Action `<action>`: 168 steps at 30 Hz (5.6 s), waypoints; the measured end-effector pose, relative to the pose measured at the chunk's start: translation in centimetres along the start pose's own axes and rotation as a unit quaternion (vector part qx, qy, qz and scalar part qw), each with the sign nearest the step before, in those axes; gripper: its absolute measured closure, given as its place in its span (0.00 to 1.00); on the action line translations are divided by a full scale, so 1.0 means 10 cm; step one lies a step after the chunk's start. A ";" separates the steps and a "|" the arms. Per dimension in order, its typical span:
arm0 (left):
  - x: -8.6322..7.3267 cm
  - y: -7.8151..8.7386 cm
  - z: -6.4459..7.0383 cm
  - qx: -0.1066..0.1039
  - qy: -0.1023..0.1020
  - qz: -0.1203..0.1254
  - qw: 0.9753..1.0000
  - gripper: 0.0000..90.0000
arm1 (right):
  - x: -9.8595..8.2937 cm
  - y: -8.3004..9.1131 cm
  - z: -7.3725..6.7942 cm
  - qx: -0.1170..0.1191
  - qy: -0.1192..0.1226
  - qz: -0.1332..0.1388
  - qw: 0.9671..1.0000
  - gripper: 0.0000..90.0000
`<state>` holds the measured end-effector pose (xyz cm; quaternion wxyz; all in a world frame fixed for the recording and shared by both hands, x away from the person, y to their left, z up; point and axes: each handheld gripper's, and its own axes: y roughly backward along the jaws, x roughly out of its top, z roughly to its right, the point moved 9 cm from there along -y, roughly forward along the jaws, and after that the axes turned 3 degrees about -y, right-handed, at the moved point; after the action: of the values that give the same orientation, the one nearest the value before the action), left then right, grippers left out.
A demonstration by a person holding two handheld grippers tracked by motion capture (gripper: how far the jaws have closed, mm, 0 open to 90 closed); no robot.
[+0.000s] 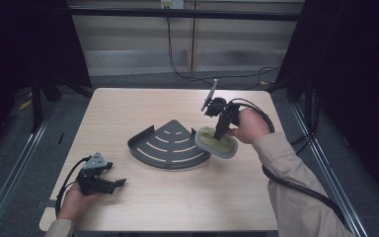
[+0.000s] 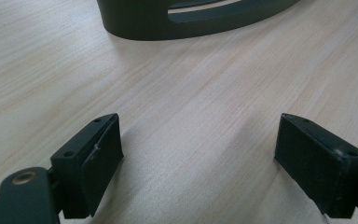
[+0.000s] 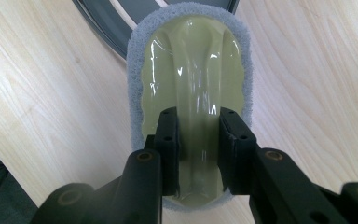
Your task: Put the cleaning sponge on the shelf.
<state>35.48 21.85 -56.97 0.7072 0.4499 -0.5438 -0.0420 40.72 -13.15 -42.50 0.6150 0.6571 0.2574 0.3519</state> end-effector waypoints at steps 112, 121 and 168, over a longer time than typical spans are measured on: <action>0.00 -0.01 0.01 0.006 -0.008 -0.005 1.000 0.16 | 0.78 -0.40 0.04 0.013 -0.086 0.015 0.996 0.79; 0.00 -0.01 0.01 0.008 -0.008 -0.004 1.000 0.16 | 0.79 -0.49 0.01 0.020 -0.095 0.011 0.995 0.79; 0.00 -0.01 0.01 0.007 -0.006 -0.002 1.000 0.16 | 0.79 -0.85 -0.07 0.027 -0.104 0.001 0.994 0.79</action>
<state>35.44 21.75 -57.03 0.7005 0.4558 -0.5474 -0.0429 45.82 -5.71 -49.72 0.6202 0.7065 0.2006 0.2756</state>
